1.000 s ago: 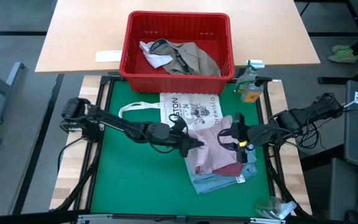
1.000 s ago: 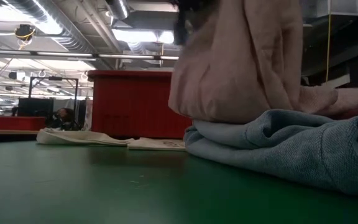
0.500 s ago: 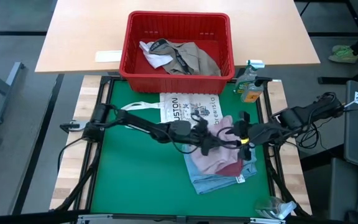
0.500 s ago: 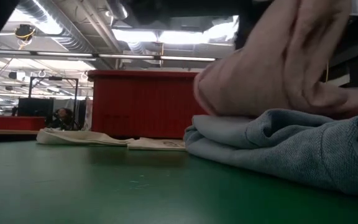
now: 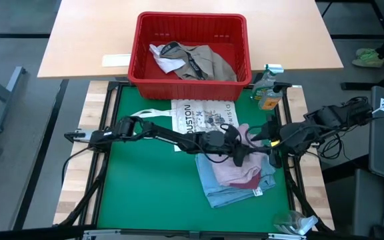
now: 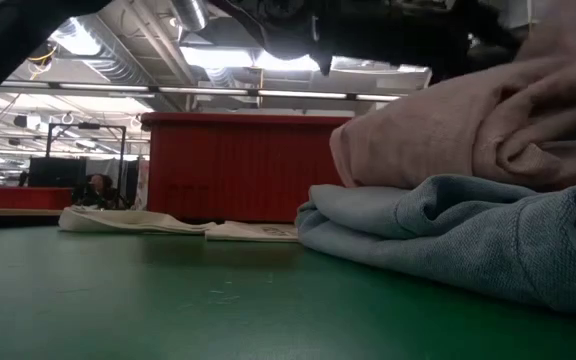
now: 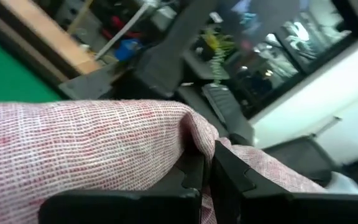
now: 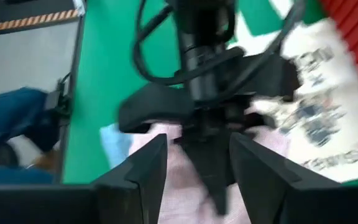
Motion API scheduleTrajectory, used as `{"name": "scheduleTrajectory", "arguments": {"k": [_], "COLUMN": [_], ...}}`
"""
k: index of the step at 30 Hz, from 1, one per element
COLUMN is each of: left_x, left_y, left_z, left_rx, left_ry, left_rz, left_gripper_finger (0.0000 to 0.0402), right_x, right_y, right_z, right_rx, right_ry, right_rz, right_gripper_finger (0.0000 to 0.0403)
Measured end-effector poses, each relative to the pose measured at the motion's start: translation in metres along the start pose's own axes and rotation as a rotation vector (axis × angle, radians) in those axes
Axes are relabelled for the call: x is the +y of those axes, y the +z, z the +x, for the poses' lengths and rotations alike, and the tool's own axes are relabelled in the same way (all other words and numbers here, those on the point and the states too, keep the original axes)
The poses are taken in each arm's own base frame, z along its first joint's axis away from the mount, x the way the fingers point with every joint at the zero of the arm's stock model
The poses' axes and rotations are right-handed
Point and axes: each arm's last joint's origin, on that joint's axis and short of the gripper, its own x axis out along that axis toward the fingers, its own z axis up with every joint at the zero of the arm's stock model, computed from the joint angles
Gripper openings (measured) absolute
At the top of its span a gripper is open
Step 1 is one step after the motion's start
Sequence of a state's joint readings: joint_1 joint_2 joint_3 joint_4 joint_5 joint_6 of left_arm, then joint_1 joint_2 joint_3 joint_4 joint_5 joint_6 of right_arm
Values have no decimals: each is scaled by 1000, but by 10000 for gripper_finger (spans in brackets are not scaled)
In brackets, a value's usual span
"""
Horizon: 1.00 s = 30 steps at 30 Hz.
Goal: Fold Laundry from Bin
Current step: Fold the pink shirt from the red laundry basket
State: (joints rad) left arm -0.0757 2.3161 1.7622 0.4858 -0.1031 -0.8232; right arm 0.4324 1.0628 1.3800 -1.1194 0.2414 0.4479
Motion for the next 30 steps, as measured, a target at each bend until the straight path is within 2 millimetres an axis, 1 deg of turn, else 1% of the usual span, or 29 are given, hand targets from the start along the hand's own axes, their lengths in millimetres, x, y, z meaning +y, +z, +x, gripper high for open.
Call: {"name": "scheduleTrajectory", "arguments": {"k": [3, 5, 8, 13, 17, 21, 24, 28, 30], "left_x": [6, 10, 14, 13, 13, 13, 13, 12, 10], "left_y": [-2, -3, -3, -3, -4, -3, -3, 1, 3], "left_z": [0, 0, -1, -1, -1, -1, -1, 0, 0], "left_rx": [-7, -12, -26, -39, -34, -32, -31, -54, -77], "left_ry": [41, 91, 132, 143, 145, 145, 142, 122, 106], "left_rz": [2, 7, 45, 86, 134, 214, 280, 292, 331], "left_gripper_finger": [9, 10, 10, 11, 11, 15, 36, 83, 104], "right_x": [2, 4, 6, 7, 4, 0, -2, -5, -6], "right_y": [-1, -3, -11, -29, -42, -54, -61, -72, -78], "right_z": [7, 16, 31, 59, 71, 76, 79, 86, 89], "right_rx": [52, 84, 155, 295, 357, 442, 488, 534, 561], "right_ry": [3, -6, 0, 2, -17, -44, -61, -83, -90], "right_rz": [9, 4, -7, -23, 5, 47, 63, 70, 86], "right_gripper_finger": [175, 175, 175, 175, 175, 175, 175, 175, 175]}}
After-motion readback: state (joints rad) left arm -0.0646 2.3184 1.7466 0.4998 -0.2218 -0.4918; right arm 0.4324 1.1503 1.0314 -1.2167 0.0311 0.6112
